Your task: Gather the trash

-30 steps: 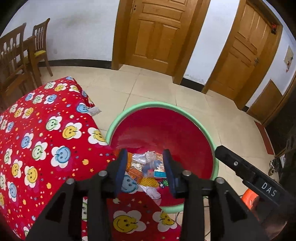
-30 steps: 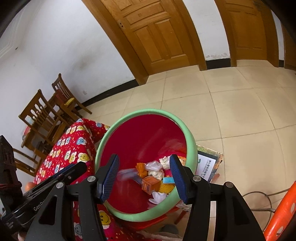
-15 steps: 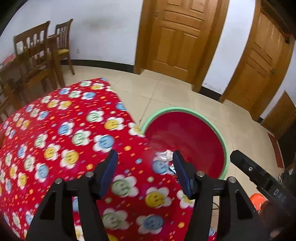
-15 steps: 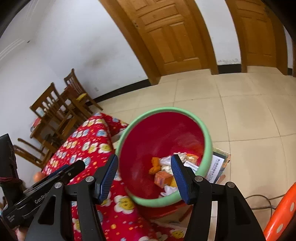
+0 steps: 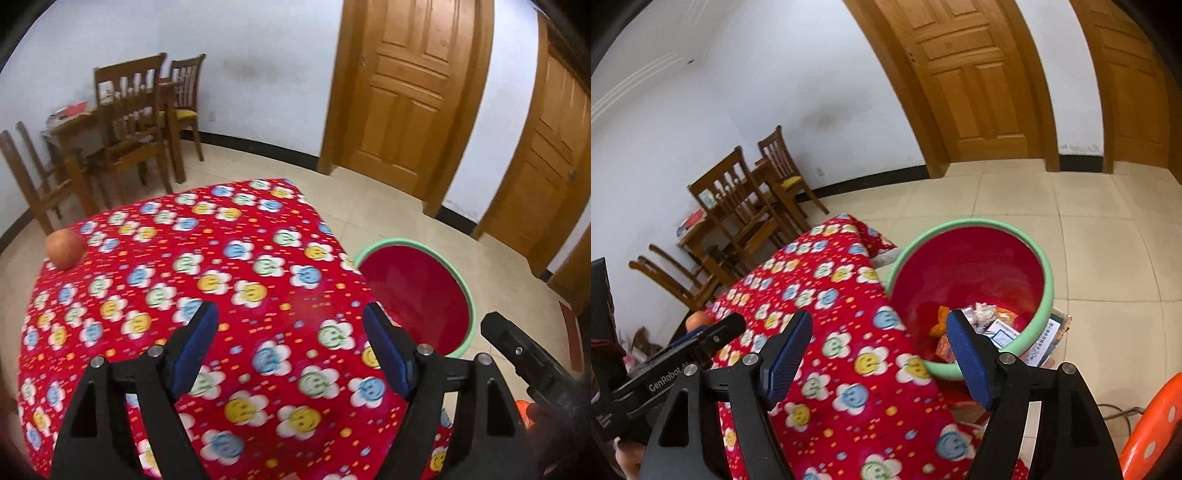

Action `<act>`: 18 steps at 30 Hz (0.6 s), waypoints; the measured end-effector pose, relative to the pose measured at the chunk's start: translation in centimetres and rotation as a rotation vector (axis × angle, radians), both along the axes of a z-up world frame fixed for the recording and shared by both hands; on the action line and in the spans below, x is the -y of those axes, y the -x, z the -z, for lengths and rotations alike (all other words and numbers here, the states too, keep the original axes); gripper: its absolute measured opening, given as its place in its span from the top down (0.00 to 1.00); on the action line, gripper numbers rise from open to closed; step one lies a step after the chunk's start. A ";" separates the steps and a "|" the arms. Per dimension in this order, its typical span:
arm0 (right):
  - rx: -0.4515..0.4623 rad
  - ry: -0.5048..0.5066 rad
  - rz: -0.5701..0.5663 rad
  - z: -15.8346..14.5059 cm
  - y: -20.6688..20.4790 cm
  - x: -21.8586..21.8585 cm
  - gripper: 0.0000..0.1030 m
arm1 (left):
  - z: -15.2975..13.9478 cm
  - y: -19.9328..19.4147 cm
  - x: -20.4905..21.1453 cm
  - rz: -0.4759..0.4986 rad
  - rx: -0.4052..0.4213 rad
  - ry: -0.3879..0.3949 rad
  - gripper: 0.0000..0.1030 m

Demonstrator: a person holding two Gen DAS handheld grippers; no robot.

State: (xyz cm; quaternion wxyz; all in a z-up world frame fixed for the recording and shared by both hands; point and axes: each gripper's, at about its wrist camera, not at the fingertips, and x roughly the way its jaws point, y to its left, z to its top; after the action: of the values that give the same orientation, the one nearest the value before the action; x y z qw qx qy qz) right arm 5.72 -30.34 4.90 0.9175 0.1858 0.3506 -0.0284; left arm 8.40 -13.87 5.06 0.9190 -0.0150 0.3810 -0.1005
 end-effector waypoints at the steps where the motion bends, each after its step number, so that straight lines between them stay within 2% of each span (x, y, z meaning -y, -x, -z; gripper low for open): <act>1: 0.004 0.004 -0.009 -0.2 0.2 -0.5 0.26 | -0.2 0.4 -0.5 -0.011 0.007 -0.002 0.22; 7: 0.024 0.014 -0.048 -1.1 1.7 -2.5 0.25 | -1.5 2.8 -2.9 -0.059 0.043 -0.016 0.21; 9: 0.029 0.019 -0.054 -1.4 2.3 -3.0 0.24 | -1.9 3.6 -3.5 -0.073 0.053 -0.021 0.16; 18: 0.067 0.045 -0.101 -2.8 4.9 -5.8 0.24 | -2.9 7.0 -6.2 -0.119 0.086 -0.024 0.16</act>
State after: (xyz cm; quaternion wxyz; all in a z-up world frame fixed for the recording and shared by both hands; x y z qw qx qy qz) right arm 0.84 -24.54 7.70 0.9329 0.1480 0.3280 0.0166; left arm 1.41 -7.70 7.93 0.9390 -0.0222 0.3406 -0.0416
